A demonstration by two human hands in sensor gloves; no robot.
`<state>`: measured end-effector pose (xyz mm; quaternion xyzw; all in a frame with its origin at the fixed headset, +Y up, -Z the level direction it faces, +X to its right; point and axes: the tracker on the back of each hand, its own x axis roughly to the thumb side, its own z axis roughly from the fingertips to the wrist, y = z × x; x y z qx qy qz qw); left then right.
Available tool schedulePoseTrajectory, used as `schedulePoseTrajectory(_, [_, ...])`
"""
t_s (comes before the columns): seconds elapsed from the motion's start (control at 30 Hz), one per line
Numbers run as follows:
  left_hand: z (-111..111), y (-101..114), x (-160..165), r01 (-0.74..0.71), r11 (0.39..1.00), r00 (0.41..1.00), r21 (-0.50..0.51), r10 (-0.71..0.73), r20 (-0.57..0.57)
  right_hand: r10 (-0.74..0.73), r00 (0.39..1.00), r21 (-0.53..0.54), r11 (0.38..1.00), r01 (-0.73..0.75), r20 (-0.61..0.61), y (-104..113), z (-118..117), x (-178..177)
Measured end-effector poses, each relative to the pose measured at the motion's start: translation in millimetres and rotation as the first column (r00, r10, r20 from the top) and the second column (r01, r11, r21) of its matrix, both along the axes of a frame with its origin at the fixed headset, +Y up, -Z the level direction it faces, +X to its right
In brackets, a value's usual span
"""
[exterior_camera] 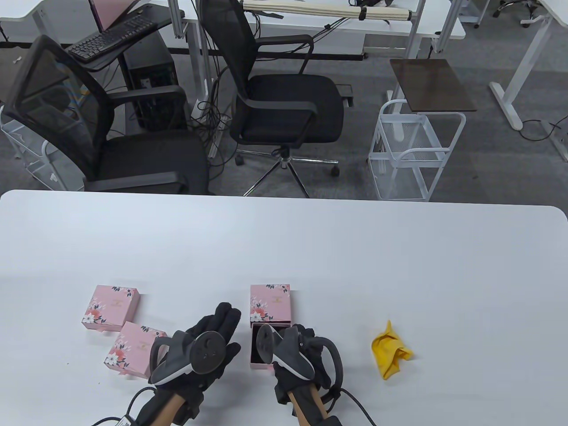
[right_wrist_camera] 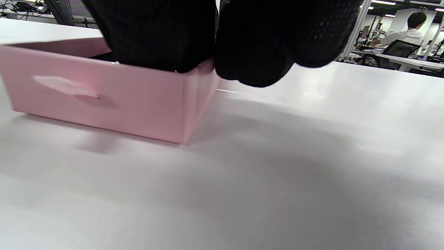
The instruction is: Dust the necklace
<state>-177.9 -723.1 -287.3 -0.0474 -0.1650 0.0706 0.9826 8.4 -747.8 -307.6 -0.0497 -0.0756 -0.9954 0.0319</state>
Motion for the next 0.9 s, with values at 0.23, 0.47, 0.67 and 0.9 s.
schedulePoseTrajectory(0.23, [-0.3,-0.3,-0.5,0.001,1.0,1.0,0.002,-0.001,-0.001,-0.041,0.998,-0.001,0.999,0.041,0.037,-4.4,-2.2,1.6])
schedulePoseTrajectory(0.47, [0.3,0.6,-0.3,0.007,1.0,1.0,0.006,-0.007,0.0,-0.002,1.0,0.014,1.0,0.001,0.026,-6.1,-2.0,-2.8])
schedulePoseTrajectory(0.67, [0.3,0.3,-0.7,0.01,1.0,1.0,0.009,-0.01,-0.001,0.045,0.999,0.012,0.999,-0.045,0.001,-7.7,-1.8,-7.3])
schedulePoseTrajectory(0.9, [0.6,1.0,-1.1,0.006,1.0,1.0,0.022,-0.006,-0.001,0.047,0.999,0.044,0.998,-0.047,-0.018,-7.6,-0.4,-8.5])
